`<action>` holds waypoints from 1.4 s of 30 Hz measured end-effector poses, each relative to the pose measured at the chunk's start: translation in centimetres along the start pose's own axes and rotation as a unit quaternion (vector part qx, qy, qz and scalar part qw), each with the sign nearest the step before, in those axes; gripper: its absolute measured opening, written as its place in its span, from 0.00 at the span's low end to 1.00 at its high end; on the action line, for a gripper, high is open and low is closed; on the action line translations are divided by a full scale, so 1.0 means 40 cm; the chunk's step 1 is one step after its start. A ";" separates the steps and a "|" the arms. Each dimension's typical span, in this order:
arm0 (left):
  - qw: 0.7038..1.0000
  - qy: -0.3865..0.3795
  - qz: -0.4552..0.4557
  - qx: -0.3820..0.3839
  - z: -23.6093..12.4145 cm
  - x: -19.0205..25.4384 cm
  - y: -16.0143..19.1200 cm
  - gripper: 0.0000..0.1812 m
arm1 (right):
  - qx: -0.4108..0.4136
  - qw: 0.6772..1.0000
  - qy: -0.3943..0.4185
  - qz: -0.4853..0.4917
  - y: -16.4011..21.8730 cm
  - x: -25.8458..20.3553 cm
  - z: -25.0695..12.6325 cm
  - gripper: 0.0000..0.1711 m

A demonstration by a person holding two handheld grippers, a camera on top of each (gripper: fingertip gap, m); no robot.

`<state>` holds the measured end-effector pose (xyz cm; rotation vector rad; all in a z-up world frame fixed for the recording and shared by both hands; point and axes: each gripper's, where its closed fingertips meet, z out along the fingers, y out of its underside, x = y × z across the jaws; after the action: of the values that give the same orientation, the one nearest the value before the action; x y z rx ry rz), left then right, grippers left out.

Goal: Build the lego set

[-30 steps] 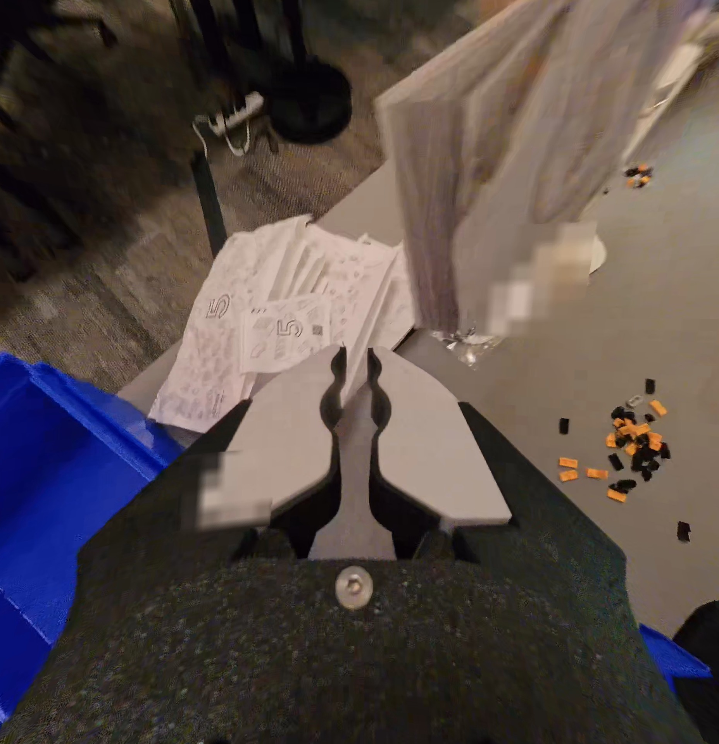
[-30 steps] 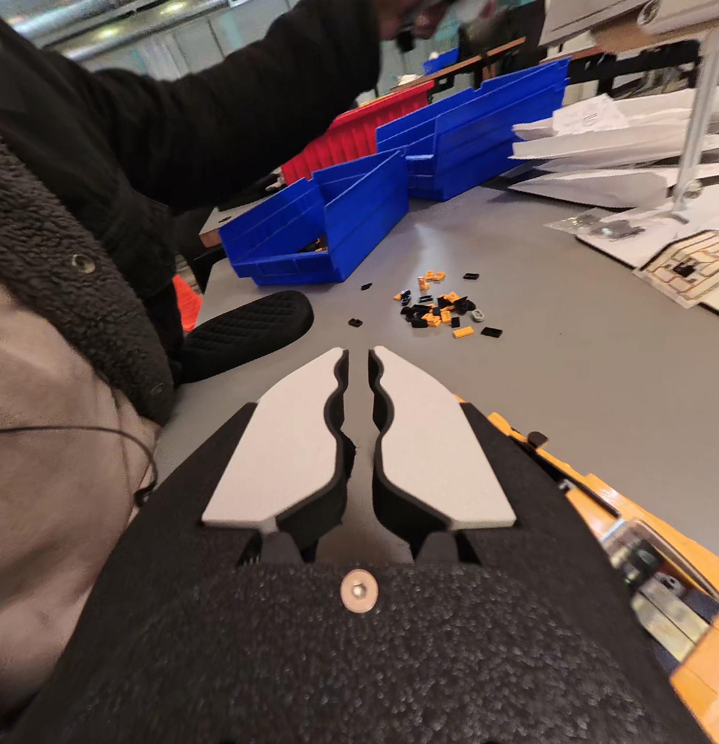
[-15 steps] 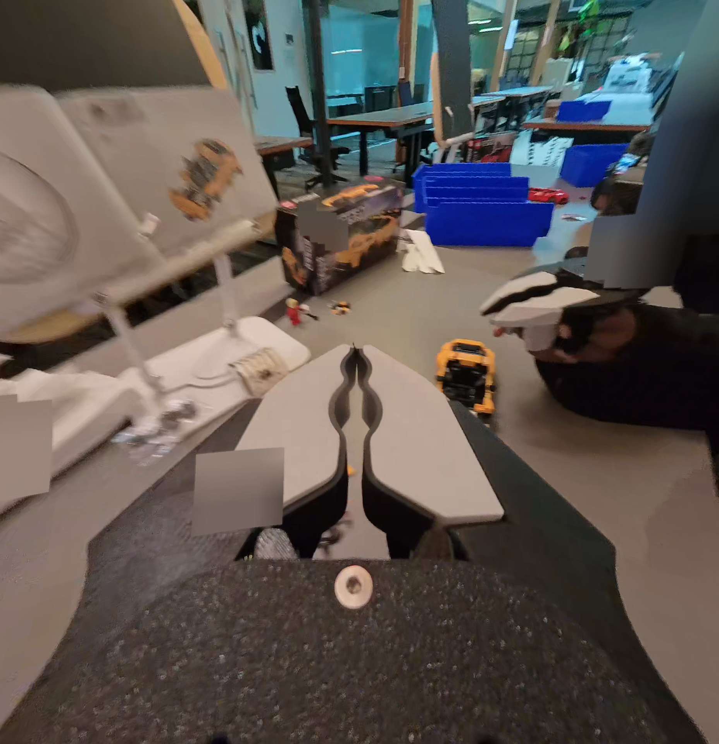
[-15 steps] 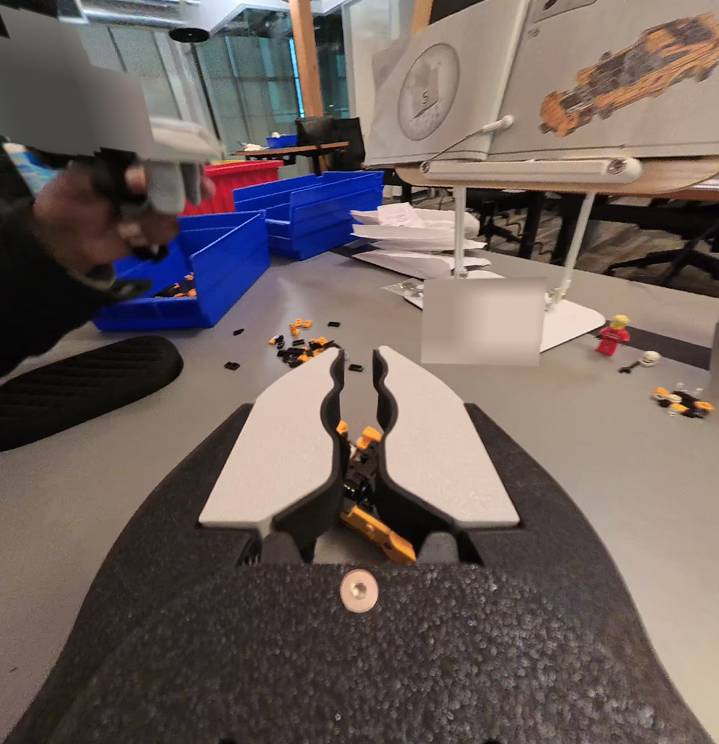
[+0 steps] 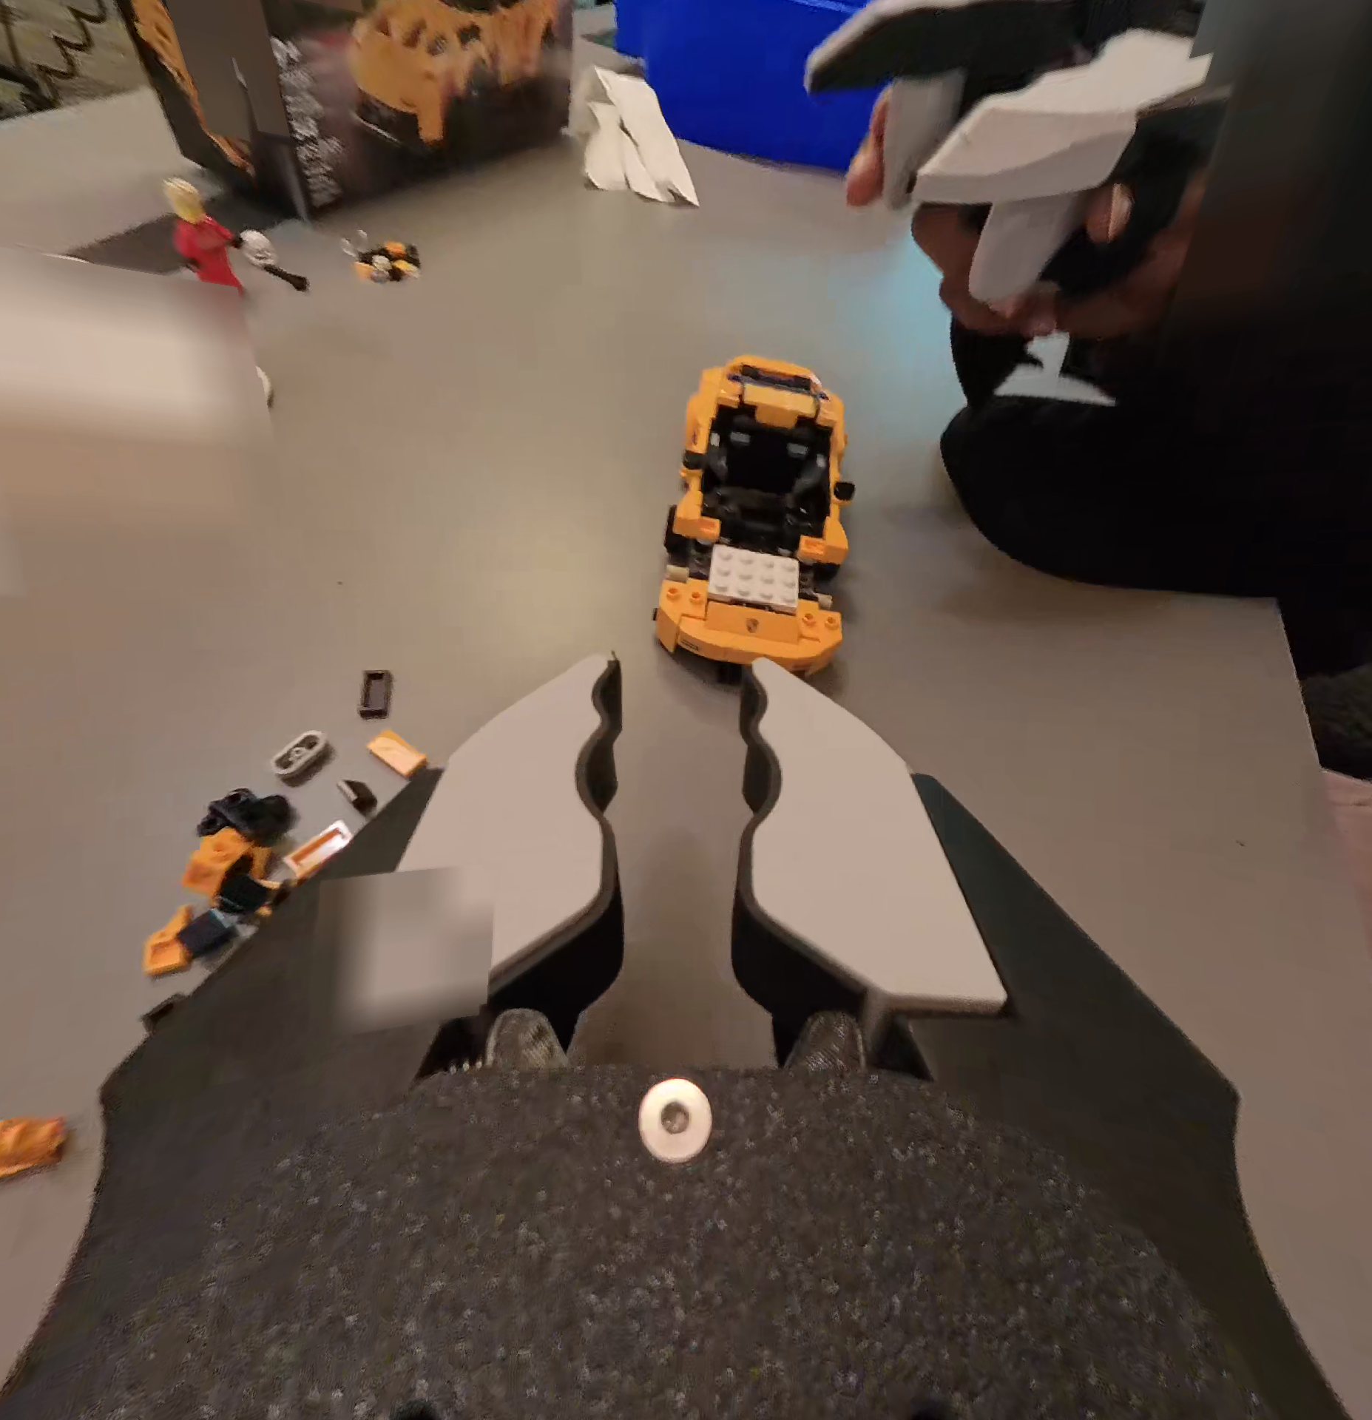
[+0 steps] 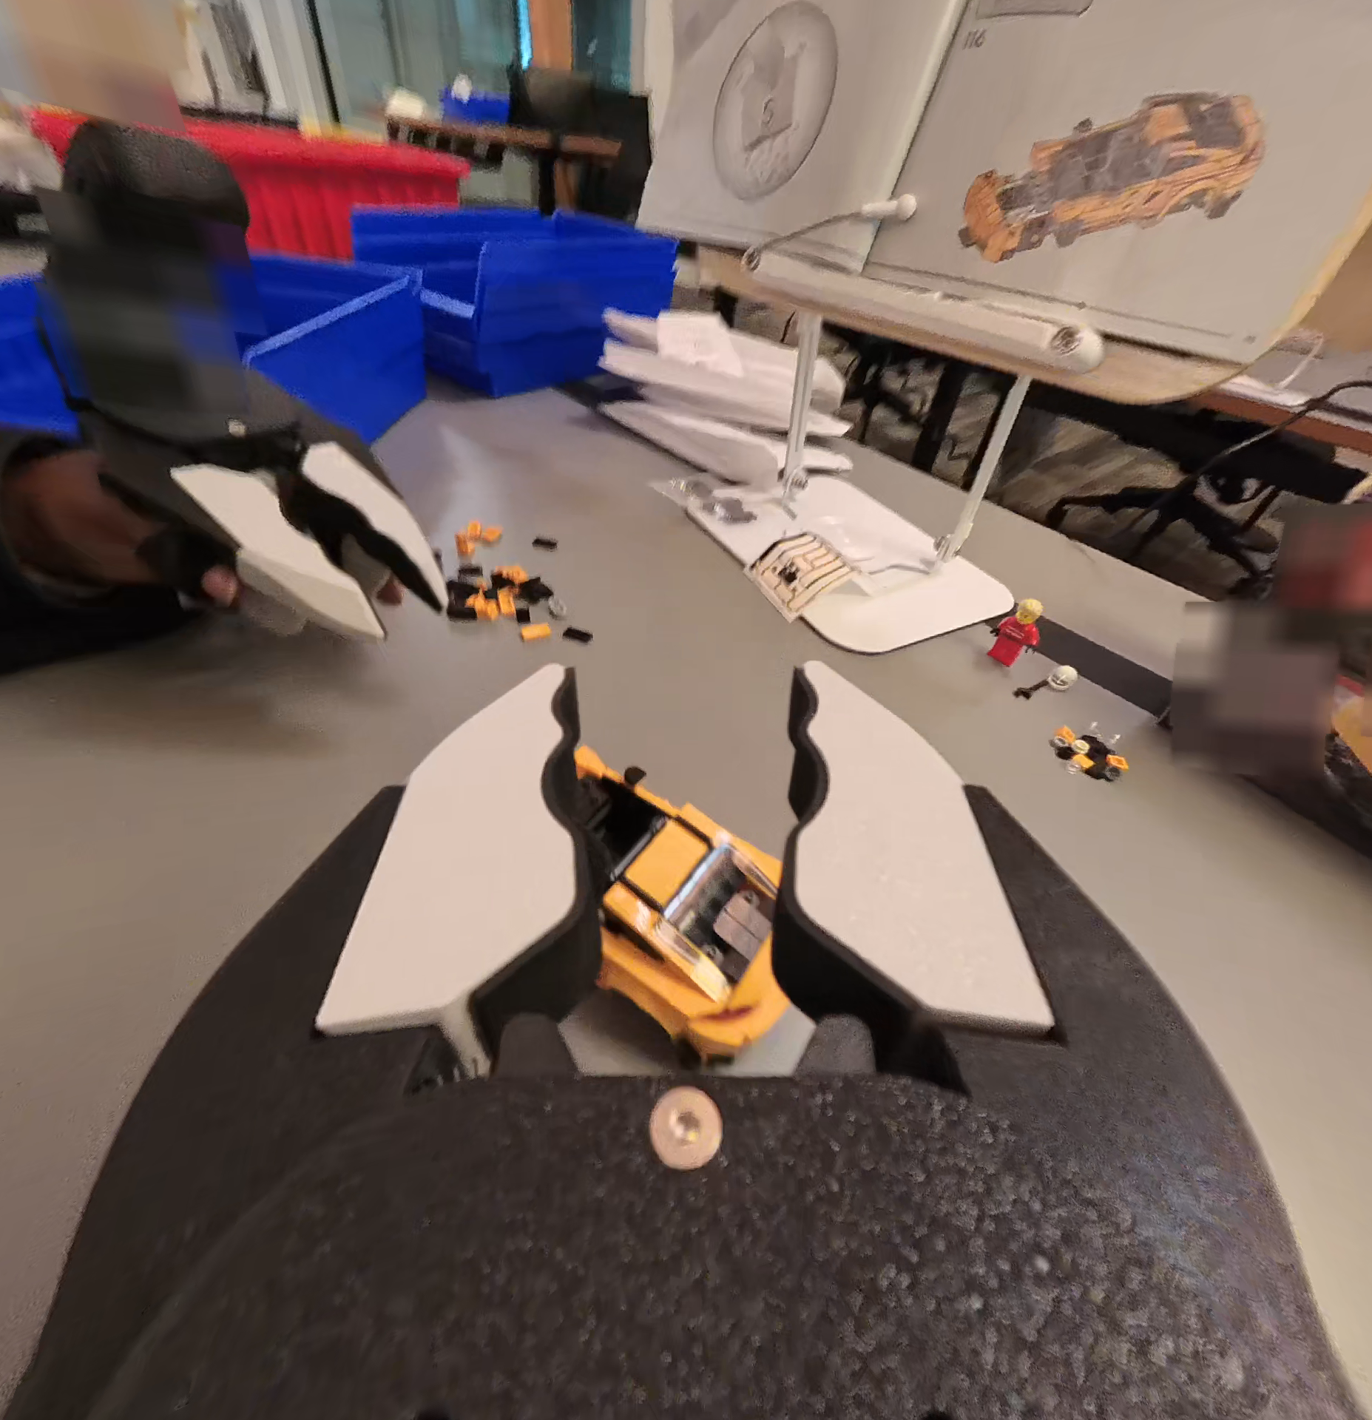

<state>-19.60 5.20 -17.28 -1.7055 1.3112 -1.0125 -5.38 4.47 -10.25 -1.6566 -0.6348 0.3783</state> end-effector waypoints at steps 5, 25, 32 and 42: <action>0.998 0.012 0.048 -0.038 0.027 0.033 0.032 0.20 | -0.207 0.971 -0.084 -0.085 0.152 0.004 -0.025 0.46; 0.993 -0.102 0.015 0.049 -0.115 -0.110 -0.063 0.15 | -0.248 0.914 -0.272 -0.172 0.219 -0.066 0.118 0.45; 0.973 -0.200 -0.003 0.117 -0.195 -0.197 -0.094 0.10 | -0.070 0.987 -0.122 -0.071 -0.011 -0.068 0.134 0.39; 0.979 -0.201 -0.003 0.007 -0.134 -0.211 0.000 0.06 | -0.006 1.000 0.008 -0.017 0.024 -0.016 0.150 0.29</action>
<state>-25.83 12.93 -16.30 -1.7884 1.0324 -0.6306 -9.16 8.78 -12.37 -1.6568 -0.6537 0.3376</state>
